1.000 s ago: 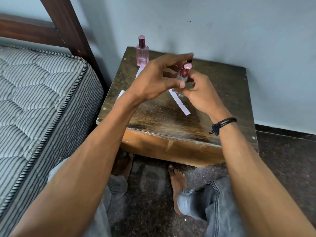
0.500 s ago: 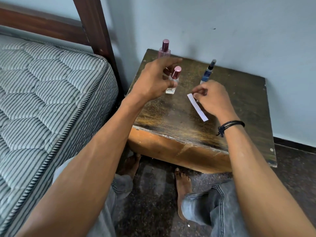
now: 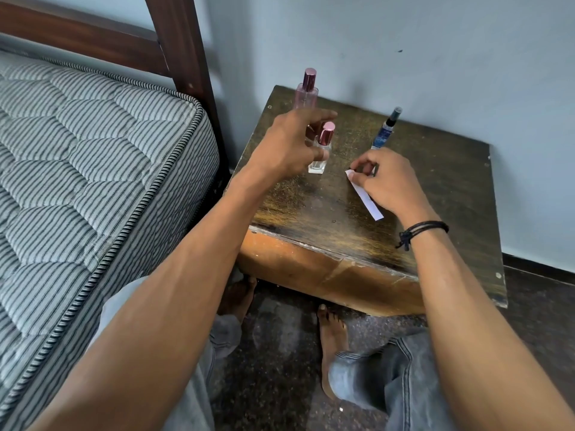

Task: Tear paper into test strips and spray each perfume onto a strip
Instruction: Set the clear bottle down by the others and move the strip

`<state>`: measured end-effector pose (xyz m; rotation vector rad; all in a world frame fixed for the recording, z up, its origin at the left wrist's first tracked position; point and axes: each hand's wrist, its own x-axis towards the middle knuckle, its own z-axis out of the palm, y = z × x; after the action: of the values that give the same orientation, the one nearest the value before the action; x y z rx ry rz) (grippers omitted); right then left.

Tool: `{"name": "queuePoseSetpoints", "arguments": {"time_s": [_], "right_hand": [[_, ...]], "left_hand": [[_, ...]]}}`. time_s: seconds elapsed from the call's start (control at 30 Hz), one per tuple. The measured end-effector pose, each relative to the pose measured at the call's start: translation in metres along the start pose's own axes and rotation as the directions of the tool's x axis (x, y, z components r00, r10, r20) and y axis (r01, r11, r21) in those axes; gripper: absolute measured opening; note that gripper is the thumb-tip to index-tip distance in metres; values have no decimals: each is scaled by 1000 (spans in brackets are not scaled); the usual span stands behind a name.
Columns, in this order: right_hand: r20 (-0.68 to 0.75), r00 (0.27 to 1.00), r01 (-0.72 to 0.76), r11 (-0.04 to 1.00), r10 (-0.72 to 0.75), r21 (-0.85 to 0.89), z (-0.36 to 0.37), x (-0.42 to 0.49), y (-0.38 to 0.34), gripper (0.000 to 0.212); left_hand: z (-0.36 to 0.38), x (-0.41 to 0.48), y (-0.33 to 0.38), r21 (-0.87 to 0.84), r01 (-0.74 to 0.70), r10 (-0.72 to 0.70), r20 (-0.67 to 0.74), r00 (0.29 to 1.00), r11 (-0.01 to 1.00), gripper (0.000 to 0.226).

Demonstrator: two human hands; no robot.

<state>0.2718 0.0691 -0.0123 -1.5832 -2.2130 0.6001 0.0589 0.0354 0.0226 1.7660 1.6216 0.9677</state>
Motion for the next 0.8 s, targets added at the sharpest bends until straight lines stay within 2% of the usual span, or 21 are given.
{"name": "queuePoseSetpoints", "arguments": {"time_s": [0.23,0.33,0.47,0.6,0.8], "right_hand": [[15,1000,-17,999,17,37,1,-1,1,7],[-4,1000,7,999,-7,35,0,0,1,8],[-23,1000,8,996,-6,90,-4,-3,6,8],[-47,999,-15,983,24,185,-12,-5,10,7],[-95,995,11,948,20,319,-22,-11,14,11]], "left_hand": [[-13,-2,4,16,18,-19,94,995,1000,77],[-22,-2,8,-26,35,-32,84,996,999,76],[-36,-4,13,-168,53,-53,5,999,984,69],[-46,-5,16,-203,33,-44,-52,998,979,61],[-44,-6,21,-271,-25,-52,-274,960,962,37]]}}
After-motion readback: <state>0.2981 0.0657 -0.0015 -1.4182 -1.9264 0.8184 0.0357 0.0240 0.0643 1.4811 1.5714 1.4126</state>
